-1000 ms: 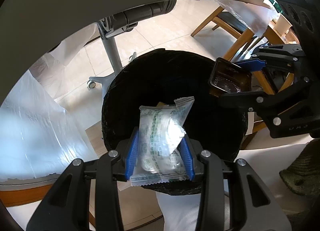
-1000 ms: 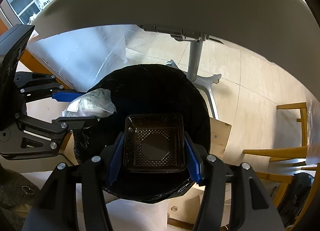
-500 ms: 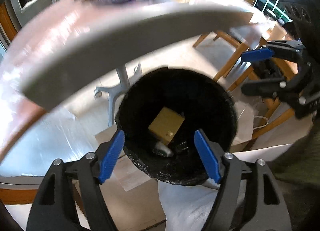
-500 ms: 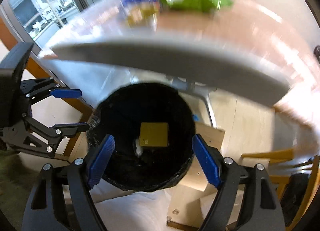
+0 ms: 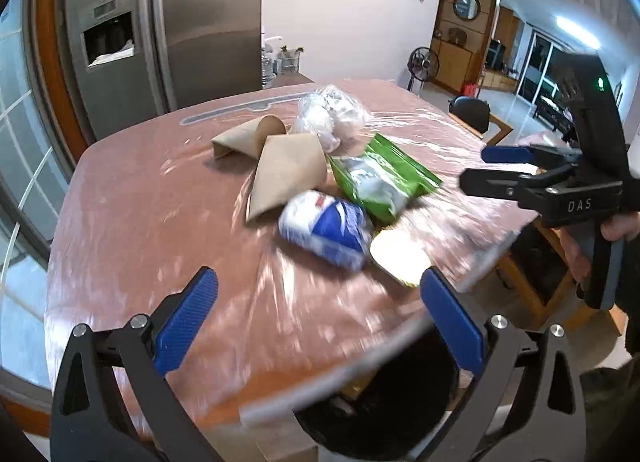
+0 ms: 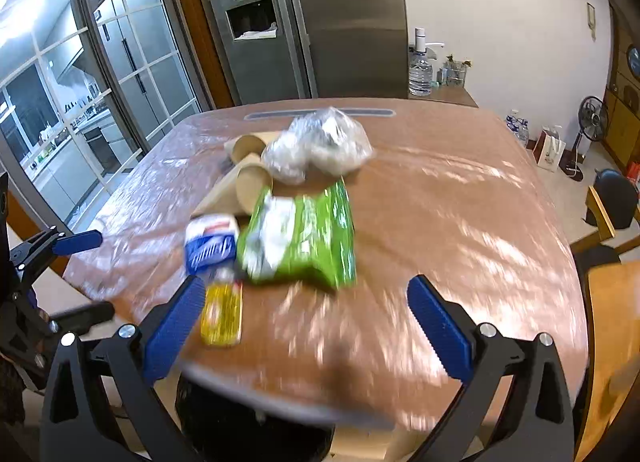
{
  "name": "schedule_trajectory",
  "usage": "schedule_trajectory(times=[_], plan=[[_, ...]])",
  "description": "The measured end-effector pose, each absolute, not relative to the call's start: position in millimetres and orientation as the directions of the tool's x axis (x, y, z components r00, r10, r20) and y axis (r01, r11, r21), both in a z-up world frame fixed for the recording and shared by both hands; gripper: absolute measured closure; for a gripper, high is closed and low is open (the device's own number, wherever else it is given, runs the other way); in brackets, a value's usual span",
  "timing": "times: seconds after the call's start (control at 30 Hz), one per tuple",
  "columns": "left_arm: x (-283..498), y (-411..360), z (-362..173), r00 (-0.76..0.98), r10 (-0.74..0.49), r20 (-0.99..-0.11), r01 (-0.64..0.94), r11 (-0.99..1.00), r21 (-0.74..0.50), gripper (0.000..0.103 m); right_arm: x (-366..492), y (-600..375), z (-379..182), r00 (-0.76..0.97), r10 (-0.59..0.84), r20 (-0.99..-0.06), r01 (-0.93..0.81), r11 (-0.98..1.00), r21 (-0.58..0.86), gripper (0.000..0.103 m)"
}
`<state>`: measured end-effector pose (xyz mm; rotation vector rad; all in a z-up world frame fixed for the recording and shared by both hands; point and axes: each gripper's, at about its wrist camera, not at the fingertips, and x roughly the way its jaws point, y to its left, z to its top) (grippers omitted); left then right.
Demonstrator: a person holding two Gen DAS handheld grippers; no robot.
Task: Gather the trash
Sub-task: 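Raise both open grippers back toward the table, then grasp the blue tissue pack with the left gripper while the right grasps the green Jagabee bag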
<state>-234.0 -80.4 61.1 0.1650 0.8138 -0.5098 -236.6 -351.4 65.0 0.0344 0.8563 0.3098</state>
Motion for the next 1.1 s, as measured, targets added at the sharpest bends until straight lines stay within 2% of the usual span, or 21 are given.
schedule_trajectory(times=[0.2,0.47,0.63,0.8,0.83,1.1], plan=[[-197.4,-100.4,48.1,0.511,-0.388,-0.767,0.579,0.815,-0.027,0.002,-183.2,-331.5,46.5,0.519,0.292,-0.803,-0.269,0.948,0.171,0.004],[-173.2,-109.7,27.9,0.434,-0.408,-0.804,0.621,0.782,-0.062,0.003,-164.3,-323.5,23.1,0.452,0.293,-0.843,-0.255,0.947,0.193,0.004],[-167.1,-112.4,21.1,0.392,-0.436,-0.810,0.638,0.763,-0.101,0.020,-159.7,-323.9,14.8,0.437,0.296,-0.850,-0.260,0.946,0.195,0.004],[-166.2,-117.4,20.5,0.380,-0.421,-0.823,0.654,0.752,-0.083,0.025,-155.1,-324.3,11.6,0.425,0.307,-0.852,-0.259,0.943,0.210,0.004],[-164.1,-119.6,19.0,0.375,-0.419,-0.827,0.655,0.751,-0.084,0.030,-154.3,-324.0,11.4,0.422,0.308,-0.853,-0.260,0.942,0.211,0.005],[-168.2,-118.6,19.4,0.379,-0.414,-0.827,0.664,0.744,-0.069,0.043,-157.1,-326.0,17.4,0.440,0.308,-0.844,-0.272,0.941,0.201,0.023]])
